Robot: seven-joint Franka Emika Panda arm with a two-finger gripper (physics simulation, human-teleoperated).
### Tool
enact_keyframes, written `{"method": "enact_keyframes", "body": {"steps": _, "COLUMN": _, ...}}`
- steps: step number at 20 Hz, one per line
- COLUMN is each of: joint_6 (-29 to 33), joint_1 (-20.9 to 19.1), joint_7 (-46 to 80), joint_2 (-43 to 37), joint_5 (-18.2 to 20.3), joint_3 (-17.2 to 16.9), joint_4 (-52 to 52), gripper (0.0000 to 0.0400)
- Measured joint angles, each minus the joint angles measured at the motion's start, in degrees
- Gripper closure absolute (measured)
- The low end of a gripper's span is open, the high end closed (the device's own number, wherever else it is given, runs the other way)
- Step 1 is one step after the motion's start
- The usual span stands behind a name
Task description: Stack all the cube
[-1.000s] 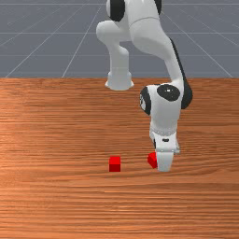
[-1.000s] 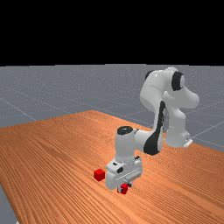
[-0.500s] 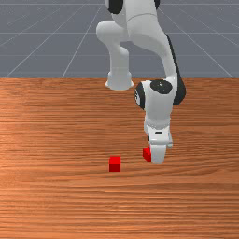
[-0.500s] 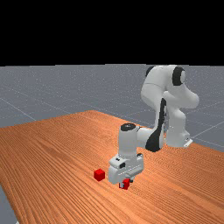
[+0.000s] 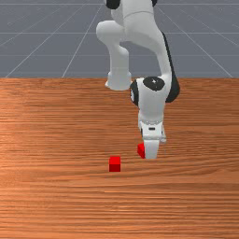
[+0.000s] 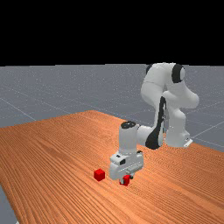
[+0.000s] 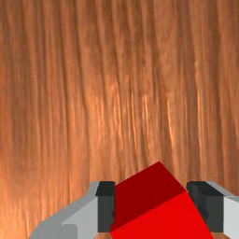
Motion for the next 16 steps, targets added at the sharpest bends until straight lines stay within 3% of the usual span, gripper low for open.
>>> {"method": "enact_keyframes", "body": {"steps": 8, "joint_6": -2.88, "joint_1": 0.02, "joint_7": 0.13, "joint_2": -5.29, "joint_5": -0.08, "joint_3": -0.03, "joint_4": -2.00, "gripper": 0.0173}}
{"method": "enact_keyframes", "body": {"steps": 16, "joint_6": -3.72, "joint_1": -9.36, "joint_7": -14.99, "joint_2": -6.35, "joint_5": 0.17, "joint_3": 0.46, "joint_4": -3.28, "gripper": 0.0173}}
